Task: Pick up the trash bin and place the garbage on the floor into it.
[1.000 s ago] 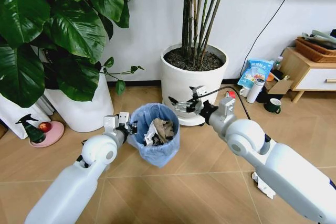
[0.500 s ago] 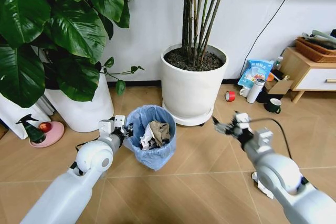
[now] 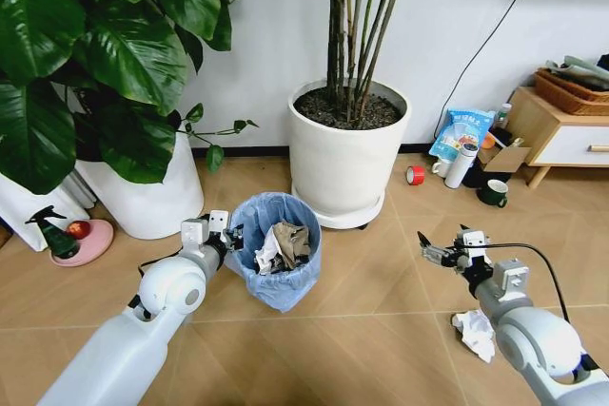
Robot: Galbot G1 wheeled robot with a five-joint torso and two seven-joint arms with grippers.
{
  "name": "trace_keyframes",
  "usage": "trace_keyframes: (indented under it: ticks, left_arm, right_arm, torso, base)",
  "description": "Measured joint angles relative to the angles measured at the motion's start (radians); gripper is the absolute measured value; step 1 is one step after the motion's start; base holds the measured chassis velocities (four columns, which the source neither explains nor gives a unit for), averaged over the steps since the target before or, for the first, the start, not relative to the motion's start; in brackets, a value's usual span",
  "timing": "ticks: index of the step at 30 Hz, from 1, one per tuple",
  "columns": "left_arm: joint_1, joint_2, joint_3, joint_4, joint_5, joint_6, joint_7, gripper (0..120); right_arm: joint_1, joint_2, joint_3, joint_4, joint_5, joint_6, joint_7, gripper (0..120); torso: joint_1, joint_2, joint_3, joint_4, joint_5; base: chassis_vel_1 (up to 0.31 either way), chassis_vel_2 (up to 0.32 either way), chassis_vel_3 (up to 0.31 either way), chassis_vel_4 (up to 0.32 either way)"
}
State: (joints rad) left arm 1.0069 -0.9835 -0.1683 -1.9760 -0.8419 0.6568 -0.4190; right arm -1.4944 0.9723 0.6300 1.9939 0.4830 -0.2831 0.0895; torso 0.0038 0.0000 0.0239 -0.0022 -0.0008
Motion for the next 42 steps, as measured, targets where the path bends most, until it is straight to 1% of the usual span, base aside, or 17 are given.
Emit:
trace_keyframes:
  ticks: [12, 14, 15, 16, 17, 18, 19, 20, 22, 24, 27, 30, 33, 35, 38, 39, 42]
  left_arm:
    - [0.003, 0.000, -0.002, -0.010, 0.001, -0.005, 0.001, 0]
    - [0.000, -0.004, -0.002, -0.009, 0.001, -0.006, 0.001, 0]
    - [-0.001, -0.006, 0.001, -0.007, 0.001, -0.007, 0.001, 0]
    - [-0.001, -0.006, 0.001, -0.007, 0.001, -0.007, 0.001, 0]
    - [-0.003, -0.008, 0.004, -0.003, 0.003, -0.008, 0.001, 0]
    - [-0.004, -0.009, 0.008, 0.000, 0.005, -0.008, 0.002, 0]
    - [-0.006, -0.009, 0.010, 0.002, 0.007, -0.008, 0.004, 0]
    - [-0.009, -0.010, 0.013, 0.004, 0.007, -0.009, 0.006, 0]
    - [-0.011, -0.011, 0.017, 0.006, 0.007, -0.009, 0.007, 0]
    - [-0.015, -0.010, 0.020, 0.007, 0.007, -0.011, 0.009, 0]
    - [-0.016, -0.005, 0.021, 0.007, 0.005, -0.012, 0.010, 0]
    - [-0.016, -0.001, 0.019, 0.007, 0.004, -0.012, 0.012, 0]
    - [-0.017, 0.003, 0.016, 0.010, 0.004, -0.014, 0.013, 0]
    - [-0.019, 0.002, 0.016, 0.013, 0.004, -0.015, 0.015, 0]
    - [-0.023, 0.001, 0.018, 0.016, 0.004, -0.015, 0.015, 0]
    - [-0.024, 0.001, 0.019, 0.017, 0.004, -0.015, 0.015, 0]
    - [-0.029, 0.000, 0.021, 0.021, 0.003, -0.016, 0.015, 0]
  right_arm:
    - [-0.034, 0.064, 0.039, -0.168, 0.008, 0.061, 0.027, 100]
    - [-0.053, 0.091, 0.044, -0.248, 0.044, 0.061, 0.031, 100]
    - [-0.054, 0.102, 0.045, -0.287, 0.060, 0.062, 0.020, 100]
    - [-0.054, 0.102, 0.045, -0.287, 0.060, 0.062, 0.020, 100]
    - [-0.055, 0.115, 0.041, -0.340, 0.075, 0.061, -0.001, 100]
    - [-0.047, 0.125, 0.034, -0.384, 0.083, 0.061, -0.019, 100]
    - [-0.034, 0.133, 0.026, -0.418, 0.087, 0.062, -0.029, 100]
    - [-0.018, 0.141, 0.017, -0.452, 0.092, 0.063, -0.037, 100]
    - [-0.001, 0.149, 0.007, -0.482, 0.095, 0.064, -0.040, 100]
    - [0.038, 0.165, -0.012, -0.536, 0.099, 0.064, -0.048, 100]
    - [0.072, 0.178, -0.029, -0.571, 0.103, 0.058, -0.047, 100]
    - [0.088, 0.181, -0.042, -0.590, 0.106, 0.055, -0.047, 100]
    - [0.109, 0.184, -0.058, -0.619, 0.106, 0.056, -0.048, 100]
    - [0.129, 0.190, -0.070, -0.645, 0.106, 0.056, -0.050, 100]
    - [0.143, 0.193, -0.078, -0.667, 0.106, 0.056, -0.052, 100]
    - [0.147, 0.193, -0.080, -0.676, 0.106, 0.057, -0.053, 99]
    - [0.164, 0.198, -0.085, -0.712, 0.106, 0.067, -0.056, 86]
  torso:
    - [0.000, 0.000, 0.000, -0.0007, 0.0004]
    - [0.000, 0.000, 0.000, -0.0005, 0.0002]
    - [0.000, 0.000, 0.000, 0.0003, -0.0006]
    - [0.000, 0.000, 0.000, 0.0003, -0.0006]
    - [0.000, 0.000, 0.000, -0.0002, -0.0010]
    - [0.000, 0.000, 0.000, 0.0000, 0.0007]
    - [0.000, 0.000, 0.000, 0.0000, 0.0011]
    - [0.000, 0.000, 0.000, 0.0000, -0.0003]
    - [0.000, 0.000, 0.000, -0.0001, -0.0008]
    - [0.000, 0.000, 0.000, -0.0002, 0.0011]
    - [0.000, 0.000, 0.000, 0.0000, -0.0007]
    - [0.000, 0.000, 0.000, 0.0000, 0.0004]
    - [0.000, 0.000, 0.000, 0.0000, -0.0006]
    - [0.000, 0.000, 0.000, 0.0001, 0.0005]
    - [0.000, 0.000, 0.000, 0.0001, -0.0004]
    - [0.000, 0.000, 0.000, 0.0000, -0.0003]
    - [0.000, 0.000, 0.000, -0.0001, 0.0000]
  base:
    - [-0.167, -0.171, 0.150, 0.141]
    - [0.040, 0.010, -0.042, -0.009]
    - [0.080, 0.071, -0.083, -0.017]
    - [0.080, 0.071, -0.083, -0.017]
    - [0.085, 0.071, -0.057, -0.029]
    - [0.067, 0.060, -0.057, -0.050]
    - [0.067, 0.021, -0.055, -0.050]
    - [0.000, 0.000, 0.000, 0.000]
    - [0.000, 0.000, 0.000, 0.000]
    - [0.000, 0.000, 0.000, 0.000]
    - [0.000, 0.000, 0.000, 0.000]
    - [0.000, 0.000, 0.000, 0.000]
    - [0.000, 0.000, 0.000, 0.000]
    - [0.000, 0.000, 0.000, 0.000]
    - [0.000, 0.000, 0.000, 0.000]
    - [0.000, 0.000, 0.000, 0.000]
    - [0.000, 0.000, 0.000, 0.000]
